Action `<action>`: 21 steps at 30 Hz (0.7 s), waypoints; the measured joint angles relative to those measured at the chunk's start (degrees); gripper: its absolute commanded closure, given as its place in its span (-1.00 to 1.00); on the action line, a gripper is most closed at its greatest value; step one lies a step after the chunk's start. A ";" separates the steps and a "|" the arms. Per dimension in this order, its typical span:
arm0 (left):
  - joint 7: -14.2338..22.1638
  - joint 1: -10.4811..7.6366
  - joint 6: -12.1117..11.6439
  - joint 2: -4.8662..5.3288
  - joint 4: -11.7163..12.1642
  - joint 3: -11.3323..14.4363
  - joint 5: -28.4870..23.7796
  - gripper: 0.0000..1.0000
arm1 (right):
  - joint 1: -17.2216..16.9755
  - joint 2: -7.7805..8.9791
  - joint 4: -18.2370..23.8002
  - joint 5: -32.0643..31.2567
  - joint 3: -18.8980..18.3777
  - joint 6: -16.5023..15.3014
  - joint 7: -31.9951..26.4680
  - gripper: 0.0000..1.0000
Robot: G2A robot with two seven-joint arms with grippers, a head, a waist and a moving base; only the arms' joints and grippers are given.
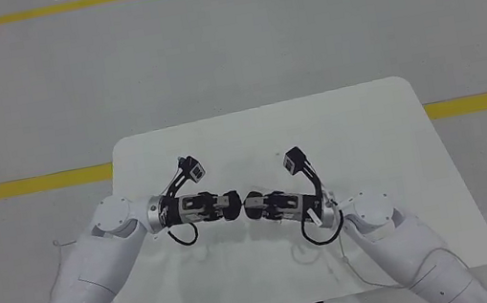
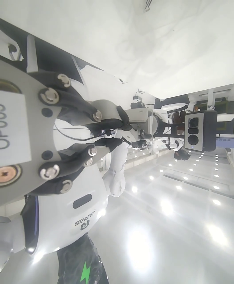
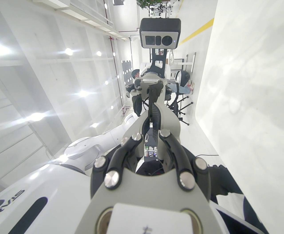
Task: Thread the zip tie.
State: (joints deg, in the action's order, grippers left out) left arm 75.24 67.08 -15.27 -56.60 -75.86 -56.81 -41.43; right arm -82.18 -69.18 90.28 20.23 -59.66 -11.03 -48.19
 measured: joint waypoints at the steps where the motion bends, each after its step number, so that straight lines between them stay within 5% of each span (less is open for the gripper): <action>1: 0.01 -0.01 0.01 0.00 0.01 0.03 0.01 0.82 | 0.02 0.01 0.03 0.00 0.07 -0.01 0.02 1.00; 21: -0.15 -0.30 0.09 0.08 0.38 0.60 0.24 0.90 | 0.05 0.33 0.47 0.53 0.35 -0.72 0.46 1.00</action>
State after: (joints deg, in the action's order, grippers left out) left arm 75.09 66.77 -15.18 -56.52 -75.48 -56.21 -41.19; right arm -82.13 -68.85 90.75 20.75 -59.31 -11.74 -47.73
